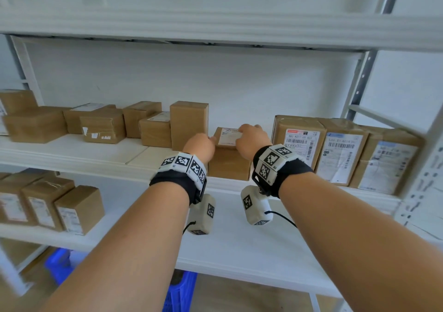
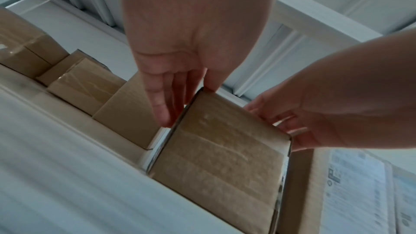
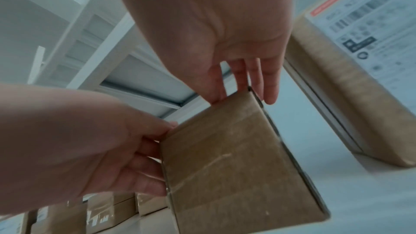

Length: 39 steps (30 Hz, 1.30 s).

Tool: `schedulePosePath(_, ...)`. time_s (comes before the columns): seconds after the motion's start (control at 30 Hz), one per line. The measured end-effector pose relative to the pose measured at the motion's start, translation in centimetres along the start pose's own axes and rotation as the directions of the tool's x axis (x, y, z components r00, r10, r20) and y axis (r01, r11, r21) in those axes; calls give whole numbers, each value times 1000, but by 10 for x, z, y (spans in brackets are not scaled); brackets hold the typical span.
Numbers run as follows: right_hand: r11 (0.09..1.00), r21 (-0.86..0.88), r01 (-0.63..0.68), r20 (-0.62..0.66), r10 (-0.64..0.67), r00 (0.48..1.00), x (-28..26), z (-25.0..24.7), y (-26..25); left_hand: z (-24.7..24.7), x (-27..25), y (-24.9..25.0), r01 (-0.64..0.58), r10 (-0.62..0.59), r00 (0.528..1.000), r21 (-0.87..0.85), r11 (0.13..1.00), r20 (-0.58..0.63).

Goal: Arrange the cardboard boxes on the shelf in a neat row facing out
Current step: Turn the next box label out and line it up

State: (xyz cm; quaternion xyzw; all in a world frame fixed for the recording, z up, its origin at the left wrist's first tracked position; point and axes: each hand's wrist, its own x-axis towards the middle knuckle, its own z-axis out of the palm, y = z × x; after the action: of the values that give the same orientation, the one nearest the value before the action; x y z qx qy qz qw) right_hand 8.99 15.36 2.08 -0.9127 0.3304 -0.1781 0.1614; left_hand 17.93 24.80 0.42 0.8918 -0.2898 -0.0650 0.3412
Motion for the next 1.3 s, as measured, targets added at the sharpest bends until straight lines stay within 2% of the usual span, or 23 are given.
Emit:
schedulePosePath(0.1,987,109,-122,56,116,992,-3,3,4,2,-5,-3,44,-44,999,-7,999,-2)
schedulePosePath(0.2,976,161,-146,93,133,987,-8,3,6,3,-5,-5,63,-63,998,-26,998,0)
schedulePosePath(0.3,965,206,-160,64,150,987,-10,4,8,1,-5,-5,26,-27,999,-28,999,-17)
schedulePosePath(0.47,952,273,-140,-32,154,988,-16,4,6,0,-5,-8,-104,105,992,12,994,-76)
schedulePosePath(0.63,957,263,-120,-91,148,985,-26,14,9,8,-8,-16,-102,107,983,45,994,-150)
schedulePosePath(0.77,961,251,-118,-108,149,983,-31,23,14,13,-11,-18,-88,91,986,32,996,-137)
schedulePosePath(0.87,964,247,-98,-124,132,984,-33,23,16,14,-11,-15,-122,113,982,-53,991,-154)
schedulePosePath(1.03,965,262,10,-270,63,961,-35,18,16,14,-20,0,-246,187,938,-179,953,-293)
schedulePosePath(1.2,968,252,11,-256,56,965,-37,11,20,16,-25,7,-229,203,968,-185,956,-149)
schedulePosePath(1.3,960,278,30,-279,51,959,-39,3,23,14,-24,10,-218,199,971,-147,965,-133)
